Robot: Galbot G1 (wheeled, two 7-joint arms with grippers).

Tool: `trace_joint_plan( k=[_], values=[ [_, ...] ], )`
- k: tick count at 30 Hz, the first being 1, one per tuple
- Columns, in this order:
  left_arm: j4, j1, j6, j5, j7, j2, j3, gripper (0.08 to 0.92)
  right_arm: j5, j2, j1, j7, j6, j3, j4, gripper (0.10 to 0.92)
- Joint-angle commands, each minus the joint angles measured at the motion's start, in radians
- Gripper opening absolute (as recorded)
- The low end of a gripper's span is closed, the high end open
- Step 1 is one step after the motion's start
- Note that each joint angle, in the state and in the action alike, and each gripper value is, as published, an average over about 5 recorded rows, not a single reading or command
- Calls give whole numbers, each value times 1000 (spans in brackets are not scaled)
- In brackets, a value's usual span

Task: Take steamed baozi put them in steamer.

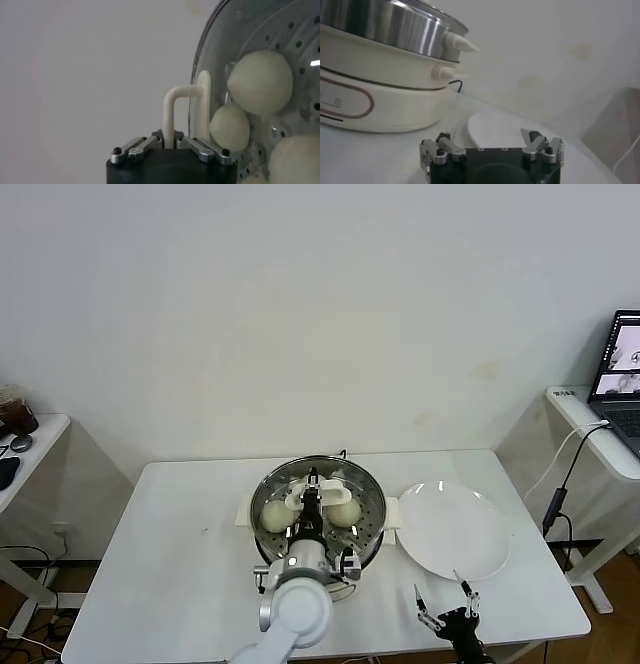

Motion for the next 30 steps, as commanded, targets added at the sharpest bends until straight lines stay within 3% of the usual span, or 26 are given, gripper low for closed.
trace_joint_plan(
  k=[1,9,15,19,25,30],
  values=[
    [-18,6,-1,-50,-9,-5,-3,180,0,0,1,-1,-1,-2,0,823],
    [-130,94,-27,-197,-55,29,-26,384,-1,-2,-3,-4,-5,-4,7,823],
    [-260,248,-158,-474,-271,98,-122,557,0,-7,-9,-6,-5,-4,11,823],
    [-366,416,-306,-747,-392,117,-248,669,7,-20,-20,-7,-4,-7,23,823],
    [-478,738,-682,-1116,-552,88,-523,809,55,-35,-33,-15,-13,-7,47,823],
    [-512,981,-778,-1465,-563,101,-653,822,95,-32,-45,-26,-29,-18,57,823]
  ],
)
